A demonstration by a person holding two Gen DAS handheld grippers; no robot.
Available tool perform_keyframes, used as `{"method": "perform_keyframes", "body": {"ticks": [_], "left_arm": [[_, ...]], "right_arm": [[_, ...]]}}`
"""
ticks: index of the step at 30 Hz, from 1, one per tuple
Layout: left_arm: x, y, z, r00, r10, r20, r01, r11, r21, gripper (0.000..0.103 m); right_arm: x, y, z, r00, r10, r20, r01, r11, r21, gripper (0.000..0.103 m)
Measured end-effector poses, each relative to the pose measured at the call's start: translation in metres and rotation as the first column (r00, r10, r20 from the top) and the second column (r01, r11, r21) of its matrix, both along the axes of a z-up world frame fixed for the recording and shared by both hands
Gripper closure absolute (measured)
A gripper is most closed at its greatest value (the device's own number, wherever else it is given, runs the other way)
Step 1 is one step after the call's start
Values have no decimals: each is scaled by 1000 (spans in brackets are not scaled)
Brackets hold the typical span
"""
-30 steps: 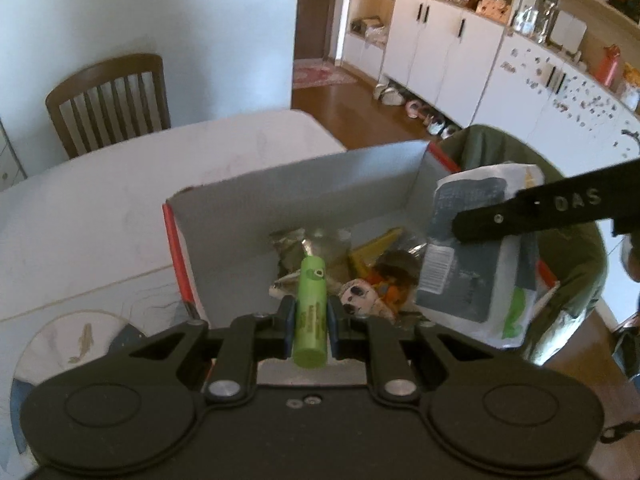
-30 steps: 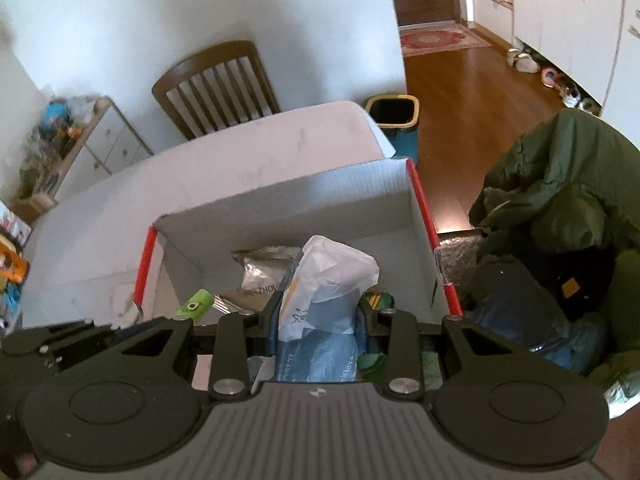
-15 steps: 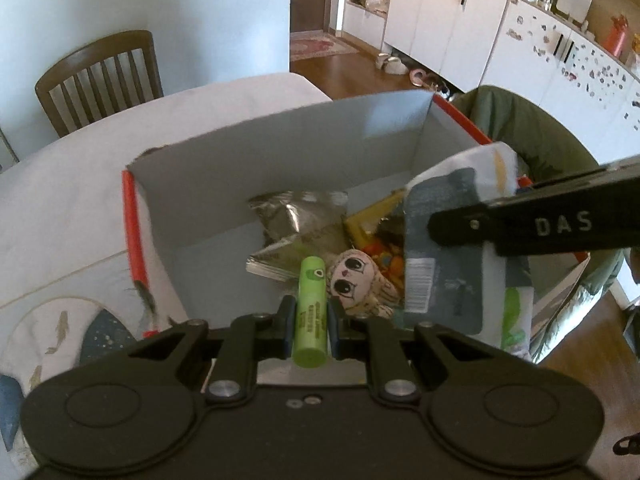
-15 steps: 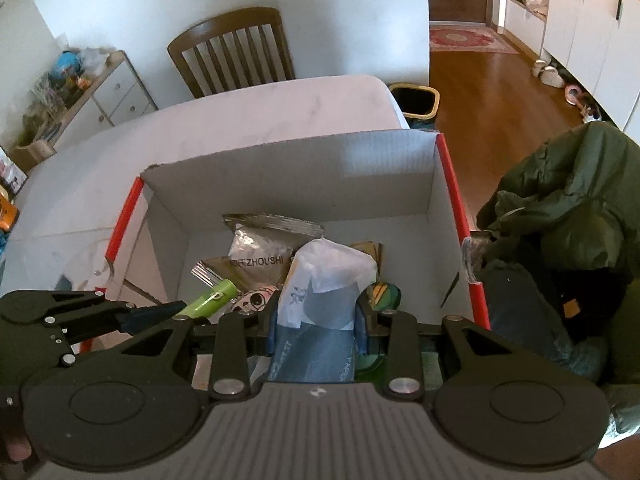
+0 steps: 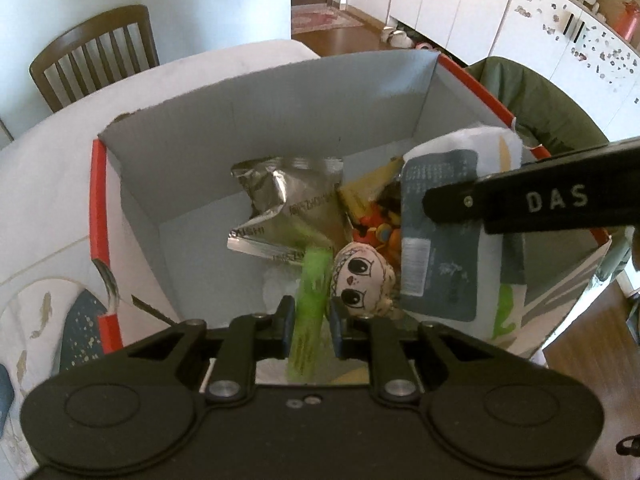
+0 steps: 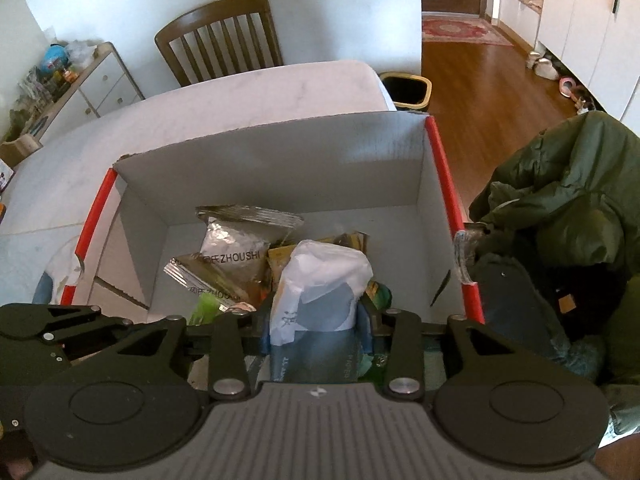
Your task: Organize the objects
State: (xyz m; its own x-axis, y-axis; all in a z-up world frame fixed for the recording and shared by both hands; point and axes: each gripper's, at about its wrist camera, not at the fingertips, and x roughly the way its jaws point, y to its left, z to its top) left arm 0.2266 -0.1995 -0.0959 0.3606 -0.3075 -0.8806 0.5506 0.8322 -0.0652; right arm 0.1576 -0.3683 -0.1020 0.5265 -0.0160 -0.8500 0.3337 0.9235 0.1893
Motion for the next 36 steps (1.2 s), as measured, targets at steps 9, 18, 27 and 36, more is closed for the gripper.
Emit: {"method": "perform_keyframes", "body": {"ticks": [9,18,27,36], "left_arm": [[-3,3,-1,1000,15,-7,-15,1000,14,58],[-14,8,17,999,10,51,-9,1000,-28,38],[-25,28,47,994,-1,109,12,995,-100,25],[-38,57,74,986,-12,164,34,990,-135,17]], "right_arm": [[-8,-2,8,1000,7,30,-7,1000,-18,40],[-22,2,32,997,18,74,-16,999,-34,28],[-49,15,53,992,14,123,-5,998,-70,27],[-82,43,70,967,7,256,12,997,-73,25]]}}
